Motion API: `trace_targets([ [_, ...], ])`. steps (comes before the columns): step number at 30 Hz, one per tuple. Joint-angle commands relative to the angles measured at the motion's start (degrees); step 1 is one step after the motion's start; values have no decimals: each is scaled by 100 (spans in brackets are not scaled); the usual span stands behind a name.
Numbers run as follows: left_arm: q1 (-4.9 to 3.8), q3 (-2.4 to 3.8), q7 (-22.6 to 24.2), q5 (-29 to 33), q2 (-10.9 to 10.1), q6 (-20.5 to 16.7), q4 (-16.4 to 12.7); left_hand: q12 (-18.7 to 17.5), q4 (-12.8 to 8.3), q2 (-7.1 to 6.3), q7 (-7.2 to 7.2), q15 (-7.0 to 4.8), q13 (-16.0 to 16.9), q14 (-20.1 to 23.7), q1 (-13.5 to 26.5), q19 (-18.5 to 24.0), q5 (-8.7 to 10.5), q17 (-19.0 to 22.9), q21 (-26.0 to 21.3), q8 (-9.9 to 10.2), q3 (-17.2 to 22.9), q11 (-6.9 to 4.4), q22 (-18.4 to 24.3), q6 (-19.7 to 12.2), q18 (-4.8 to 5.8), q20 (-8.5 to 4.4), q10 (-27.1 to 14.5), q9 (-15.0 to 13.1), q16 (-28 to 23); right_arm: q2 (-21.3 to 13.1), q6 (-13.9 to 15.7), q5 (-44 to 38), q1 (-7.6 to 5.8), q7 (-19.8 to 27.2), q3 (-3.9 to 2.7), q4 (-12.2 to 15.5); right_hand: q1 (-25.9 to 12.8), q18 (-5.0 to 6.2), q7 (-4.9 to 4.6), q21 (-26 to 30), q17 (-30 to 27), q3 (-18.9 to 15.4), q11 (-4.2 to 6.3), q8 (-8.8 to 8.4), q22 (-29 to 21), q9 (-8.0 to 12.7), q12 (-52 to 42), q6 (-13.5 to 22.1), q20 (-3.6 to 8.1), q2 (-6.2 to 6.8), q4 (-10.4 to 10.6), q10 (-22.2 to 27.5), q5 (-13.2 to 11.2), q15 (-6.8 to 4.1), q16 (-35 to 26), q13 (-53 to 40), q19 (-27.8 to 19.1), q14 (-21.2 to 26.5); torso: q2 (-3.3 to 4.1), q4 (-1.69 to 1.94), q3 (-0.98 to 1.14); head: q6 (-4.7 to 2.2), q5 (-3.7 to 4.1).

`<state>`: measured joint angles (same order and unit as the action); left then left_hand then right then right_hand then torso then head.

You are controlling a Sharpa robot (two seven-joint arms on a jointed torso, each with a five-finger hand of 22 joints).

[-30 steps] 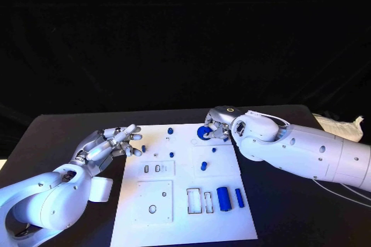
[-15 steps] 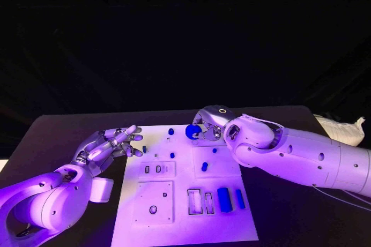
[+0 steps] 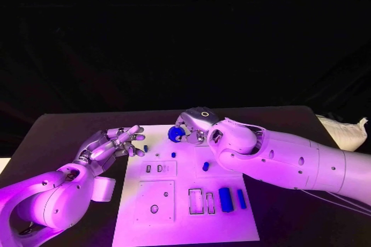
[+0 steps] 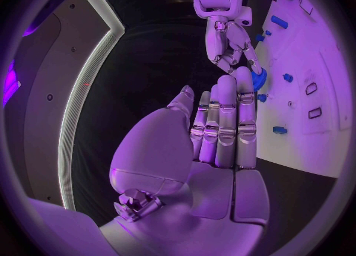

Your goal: Assemble the parts on the task board

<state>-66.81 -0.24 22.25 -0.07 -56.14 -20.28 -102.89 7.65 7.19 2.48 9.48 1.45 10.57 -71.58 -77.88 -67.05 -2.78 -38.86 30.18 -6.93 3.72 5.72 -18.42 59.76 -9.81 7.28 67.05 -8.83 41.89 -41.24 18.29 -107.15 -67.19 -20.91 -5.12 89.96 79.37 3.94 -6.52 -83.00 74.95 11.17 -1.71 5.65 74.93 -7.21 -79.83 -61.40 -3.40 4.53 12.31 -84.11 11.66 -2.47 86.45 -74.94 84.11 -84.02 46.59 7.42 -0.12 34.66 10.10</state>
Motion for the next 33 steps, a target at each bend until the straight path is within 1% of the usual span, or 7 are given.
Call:
trace_targets([
  [1,-4,3,18,2,15,127,-11,-37,-23,3,1,-11,4,45,-59,52,-6,-8,31,37,-2,-13,-8,-23,-43,-4,-35,-6,-16,128,-45,-208,-2,49,20,-121,-11,-97,13,-27,917,40,31,28,46,-12,-21,-28,31,-47,6,-138,31,-34,31,-713,34,-481,2,2,5,3,-18],
  [7,-4,3,17,2,19,132,-9,-37,-23,3,1,-11,4,45,-59,52,-6,-8,31,37,-2,-13,-8,-23,-43,-4,-35,-6,-16,335,-146,-159,-2,58,64,-351,-53,-97,4,-26,921,48,21,13,44,-9,-20,-23,26,-39,15,-137,11,-26,34,-716,33,-482,9,2,4,28,-42],
  [12,-4,3,17,2,24,133,-2,-40,-29,7,2,-11,3,46,-66,55,-6,-11,35,38,5,-13,-12,-22,-43,-3,-35,-6,-16,475,-157,-137,-1,71,90,-503,-62,-96,2,-24,922,50,19,6,41,-7,-21,-18,24,-28,11,-138,3,-24,34,-718,32,-482,1,-18,7,48,-60],
  [25,-4,3,17,2,27,137,5,-40,-29,7,2,-11,3,46,-66,55,-6,-11,35,38,5,-13,-12,-22,-43,-3,-35,-6,-16,580,-240,-121,1,45,113,-661,-137,-94,-32,-17,926,51,-8,-63,31,13,25,51,8,34,2,-115,-91,-3,36,-692,27,-482,-1,-14,9,57,-48],
  [28,-4,3,15,2,24,138,2,-40,-29,7,2,-11,3,46,-66,55,-6,-11,35,38,5,-13,-12,-22,-43,-3,-35,-6,-16,579,-264,-89,1,56,116,-687,-281,-94,-72,-12,921,2,-46,-144,23,40,63,151,-16,98,54,-97,-218,29,33,-671,23,-480,0,-12,8,64,-51],
  [32,-4,3,12,2,22,132,4,-40,-29,7,2,-11,3,46,-66,55,-6,-11,35,38,5,-13,-12,-22,-43,-3,-35,-6,-16,585,-297,-15,0,115,123,-701,-614,-90,-133,-1,927,-154,-99,-221,8,108,124,418,-68,238,235,-69,-867,84,34,-640,13,-479,1,-15,12,68,-51],
  [33,-4,3,11,2,21,133,3,-40,-29,7,2,-11,3,46,-66,55,-6,-11,35,38,5,-13,-12,-22,-43,-3,-35,-6,-16,588,-314,9,0,141,126,-701,-705,-90,-153,1,929,-221,-123,-223,6,137,138,518,-82,289,307,-62,-880,98,35,-633,11,-478,3,-15,12,71,-52],
])
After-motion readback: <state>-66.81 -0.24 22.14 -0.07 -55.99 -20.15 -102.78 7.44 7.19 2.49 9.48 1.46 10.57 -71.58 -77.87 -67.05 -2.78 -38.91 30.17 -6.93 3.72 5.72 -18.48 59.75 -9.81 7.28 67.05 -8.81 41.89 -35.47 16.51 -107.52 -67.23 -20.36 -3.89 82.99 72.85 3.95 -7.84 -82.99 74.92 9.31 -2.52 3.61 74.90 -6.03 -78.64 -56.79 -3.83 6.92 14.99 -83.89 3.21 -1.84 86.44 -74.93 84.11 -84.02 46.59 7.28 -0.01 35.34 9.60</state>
